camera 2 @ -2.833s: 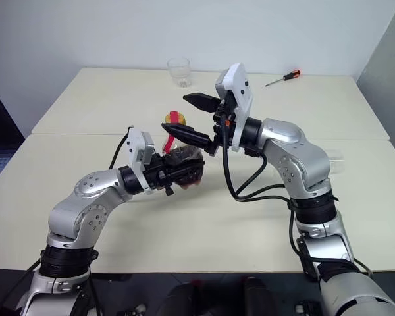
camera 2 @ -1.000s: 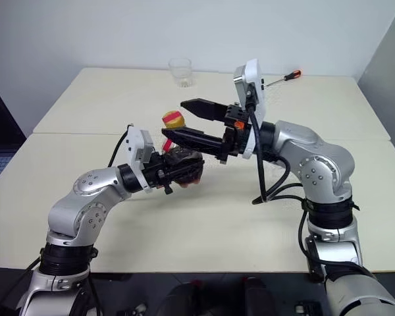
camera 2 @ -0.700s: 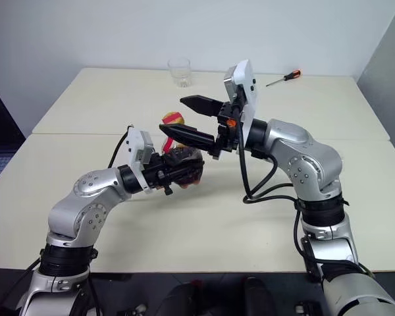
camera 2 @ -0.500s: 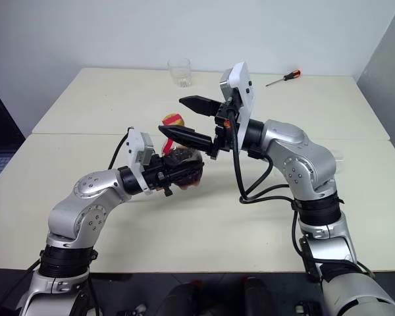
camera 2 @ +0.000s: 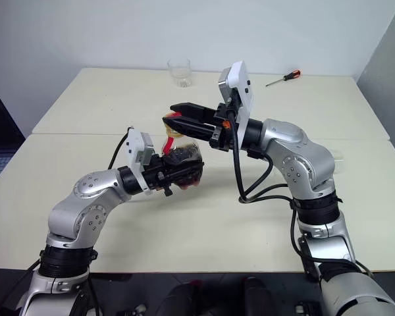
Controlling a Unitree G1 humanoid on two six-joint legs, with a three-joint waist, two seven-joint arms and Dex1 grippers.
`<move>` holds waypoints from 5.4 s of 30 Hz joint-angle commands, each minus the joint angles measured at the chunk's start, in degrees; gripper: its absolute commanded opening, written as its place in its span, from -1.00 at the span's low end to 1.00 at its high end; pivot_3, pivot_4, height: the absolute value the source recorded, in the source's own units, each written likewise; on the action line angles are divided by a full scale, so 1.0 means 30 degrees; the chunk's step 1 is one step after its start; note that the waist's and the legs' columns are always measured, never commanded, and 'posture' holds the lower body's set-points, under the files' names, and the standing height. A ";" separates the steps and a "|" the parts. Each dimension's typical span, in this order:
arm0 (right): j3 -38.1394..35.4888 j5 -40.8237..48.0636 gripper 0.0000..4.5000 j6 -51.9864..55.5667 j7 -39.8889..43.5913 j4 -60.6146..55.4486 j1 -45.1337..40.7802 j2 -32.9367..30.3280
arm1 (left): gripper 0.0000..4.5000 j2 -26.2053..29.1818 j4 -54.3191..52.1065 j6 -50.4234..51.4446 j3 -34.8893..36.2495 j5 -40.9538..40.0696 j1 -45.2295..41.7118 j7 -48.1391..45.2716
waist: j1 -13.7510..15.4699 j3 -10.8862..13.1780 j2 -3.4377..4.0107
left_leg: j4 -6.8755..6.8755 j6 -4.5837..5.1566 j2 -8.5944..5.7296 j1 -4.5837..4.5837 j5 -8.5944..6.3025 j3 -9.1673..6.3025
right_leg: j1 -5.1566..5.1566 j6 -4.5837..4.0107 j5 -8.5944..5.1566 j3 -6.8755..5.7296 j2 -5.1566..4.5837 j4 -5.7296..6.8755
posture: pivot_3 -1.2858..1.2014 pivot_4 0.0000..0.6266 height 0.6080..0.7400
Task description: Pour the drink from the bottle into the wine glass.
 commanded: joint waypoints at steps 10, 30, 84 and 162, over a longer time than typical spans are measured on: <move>-0.2140 0.1621 -0.50 0.1104 -0.0735 -0.0515 -0.1549 -0.0564 | -0.27 0.0442 -0.1186 -0.0359 0.0681 -0.0362 0.0345 -0.0122 | 0.0000 0.0000 0.0000 | -0.0002 0.0000 0.0000 -0.0001 0.0000 -0.0001 | -0.0001 0.0000 0.0000 -0.0001 0.0000 -0.0002 | 0.03 -0.52 1.00; -0.4484 -0.1846 -0.50 -0.0957 -0.5822 -0.7202 1.2589 -0.3733 | -0.27 0.0157 -0.1867 0.0258 0.2617 -0.0560 0.1040 0.3235 | 0.0068 -0.0002 -0.0004 | -0.0008 0.0005 0.0000 -0.0004 0.0002 0.0000 | 0.0016 0.0003 -0.0002 0.0004 0.0003 -0.0007 | 0.03 -0.52 1.00; 0.1431 -0.2534 0.99 -0.1351 -0.3594 -0.5459 0.7464 -0.2228 | -0.27 0.1057 0.9382 -0.6776 0.5839 0.4231 -0.1253 0.7886 | 0.0092 -0.0043 -0.0043 | 0.0023 0.0010 -0.0021 0.0004 0.0009 -0.0019 | 0.0030 0.0002 -0.0002 -0.0022 -0.0001 0.0008 | 0.03 -0.52 1.00; 0.1616 -0.3829 1.00 -0.1478 -0.5495 -0.4332 0.5579 0.1579 | 0.98 -0.0216 1.4761 -1.1897 0.7552 0.3504 -0.0877 0.8886 | -0.0015 -0.0065 -0.0077 | 0.0071 0.0011 -0.0009 -0.0002 0.0007 -0.0021 | -0.0040 0.0000 0.0000 -0.0016 -0.0011 0.0141 | 0.03 -0.52 1.00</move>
